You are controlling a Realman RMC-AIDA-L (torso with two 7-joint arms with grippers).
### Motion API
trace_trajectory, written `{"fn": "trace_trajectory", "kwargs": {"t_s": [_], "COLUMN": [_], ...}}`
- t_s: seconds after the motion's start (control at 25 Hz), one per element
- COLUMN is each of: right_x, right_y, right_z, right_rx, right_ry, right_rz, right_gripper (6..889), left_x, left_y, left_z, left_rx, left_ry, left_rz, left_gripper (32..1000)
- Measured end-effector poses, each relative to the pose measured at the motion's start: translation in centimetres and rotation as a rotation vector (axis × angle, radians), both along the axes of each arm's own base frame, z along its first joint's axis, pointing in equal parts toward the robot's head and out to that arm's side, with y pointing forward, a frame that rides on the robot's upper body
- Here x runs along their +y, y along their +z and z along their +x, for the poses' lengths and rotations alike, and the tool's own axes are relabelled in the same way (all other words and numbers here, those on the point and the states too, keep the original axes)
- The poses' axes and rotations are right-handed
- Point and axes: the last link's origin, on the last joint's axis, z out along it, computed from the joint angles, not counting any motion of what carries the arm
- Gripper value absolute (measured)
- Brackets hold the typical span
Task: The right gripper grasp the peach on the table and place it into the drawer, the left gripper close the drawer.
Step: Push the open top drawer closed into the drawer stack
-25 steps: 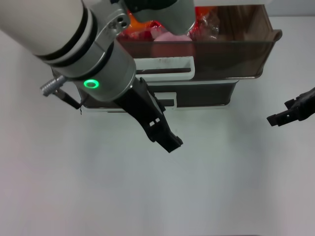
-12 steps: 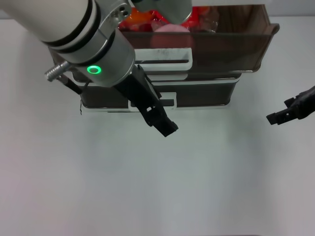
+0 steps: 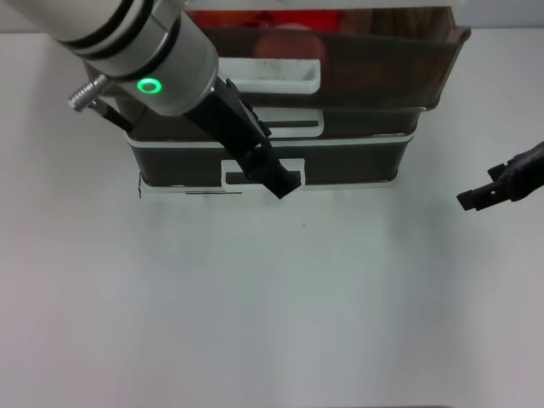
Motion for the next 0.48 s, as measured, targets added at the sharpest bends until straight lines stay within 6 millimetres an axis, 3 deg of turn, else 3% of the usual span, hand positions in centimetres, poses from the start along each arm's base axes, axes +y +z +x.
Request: {"fn": "trace_trajectory", "kwargs": {"t_s": [0.48], "right_x": [0.1], "right_y": [-0.3], "right_z": [0.2], "right_rx": [0.013], "right_ry": [-0.008], "right_rz": [0.010], "right_gripper": [767], "left_x": [1.4], "left_y": [-0.1], "left_z": [-0.7], "left_rx": [-0.033], "left_ry": [0.035], "left_rz": [0.012], "left_gripper": [815]}}
